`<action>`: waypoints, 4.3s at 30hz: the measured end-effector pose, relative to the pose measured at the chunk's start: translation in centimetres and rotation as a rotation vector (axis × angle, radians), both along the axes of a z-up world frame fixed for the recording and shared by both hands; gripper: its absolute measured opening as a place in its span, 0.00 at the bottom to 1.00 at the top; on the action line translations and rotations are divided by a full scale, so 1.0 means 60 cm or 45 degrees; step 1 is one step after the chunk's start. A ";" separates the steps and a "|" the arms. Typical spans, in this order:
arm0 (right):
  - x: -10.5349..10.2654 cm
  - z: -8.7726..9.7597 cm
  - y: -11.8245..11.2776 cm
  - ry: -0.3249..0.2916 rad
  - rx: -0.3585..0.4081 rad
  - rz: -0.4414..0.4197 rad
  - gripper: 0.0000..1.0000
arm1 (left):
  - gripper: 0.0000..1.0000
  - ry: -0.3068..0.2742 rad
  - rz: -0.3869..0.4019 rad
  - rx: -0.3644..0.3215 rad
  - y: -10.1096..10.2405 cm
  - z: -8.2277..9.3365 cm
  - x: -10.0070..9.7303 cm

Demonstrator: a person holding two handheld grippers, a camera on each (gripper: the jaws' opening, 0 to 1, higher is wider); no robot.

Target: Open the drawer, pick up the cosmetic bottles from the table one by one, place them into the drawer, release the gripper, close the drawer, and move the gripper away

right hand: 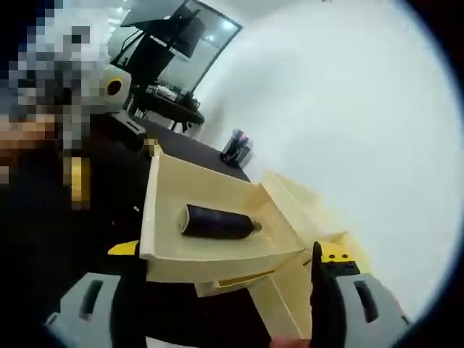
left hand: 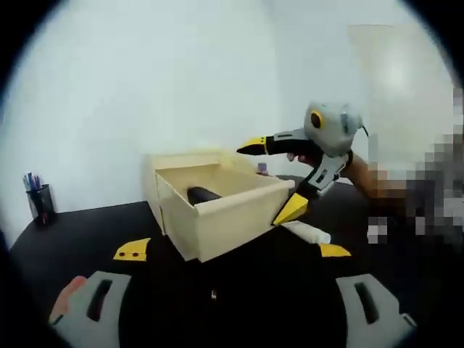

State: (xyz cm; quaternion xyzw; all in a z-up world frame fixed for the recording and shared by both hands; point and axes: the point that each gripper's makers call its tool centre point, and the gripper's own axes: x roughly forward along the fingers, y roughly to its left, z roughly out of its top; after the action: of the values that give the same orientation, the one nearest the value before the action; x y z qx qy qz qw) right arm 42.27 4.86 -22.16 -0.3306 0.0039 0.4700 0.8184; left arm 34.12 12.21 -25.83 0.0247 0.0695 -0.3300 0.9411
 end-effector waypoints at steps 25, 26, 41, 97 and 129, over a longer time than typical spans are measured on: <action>0.016 -0.007 -0.013 0.083 0.024 -0.067 0.93 | 0.88 -0.017 0.000 -0.026 0.002 0.007 -0.003; 0.016 -0.007 -0.012 0.080 0.020 -0.066 0.93 | 0.88 -0.018 0.001 -0.025 0.003 0.007 -0.003; 0.027 -0.006 -0.010 0.068 0.013 -0.084 0.93 | 0.89 -0.027 -0.017 -0.059 0.005 0.015 -0.004; 0.102 0.001 -0.016 0.044 -0.018 -0.214 0.93 | 0.88 -0.031 -0.007 -0.046 0.002 0.011 -0.005; 0.163 -0.007 -0.029 0.139 0.074 -0.297 0.91 | 0.88 -0.020 -0.004 -0.028 0.002 0.005 -0.003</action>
State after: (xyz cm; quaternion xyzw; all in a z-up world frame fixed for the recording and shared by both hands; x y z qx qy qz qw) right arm 52.07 3.13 -22.59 -0.2780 0.0733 0.3888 0.8753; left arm 33.92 12.33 -25.56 0.0170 0.0582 -0.3318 0.9414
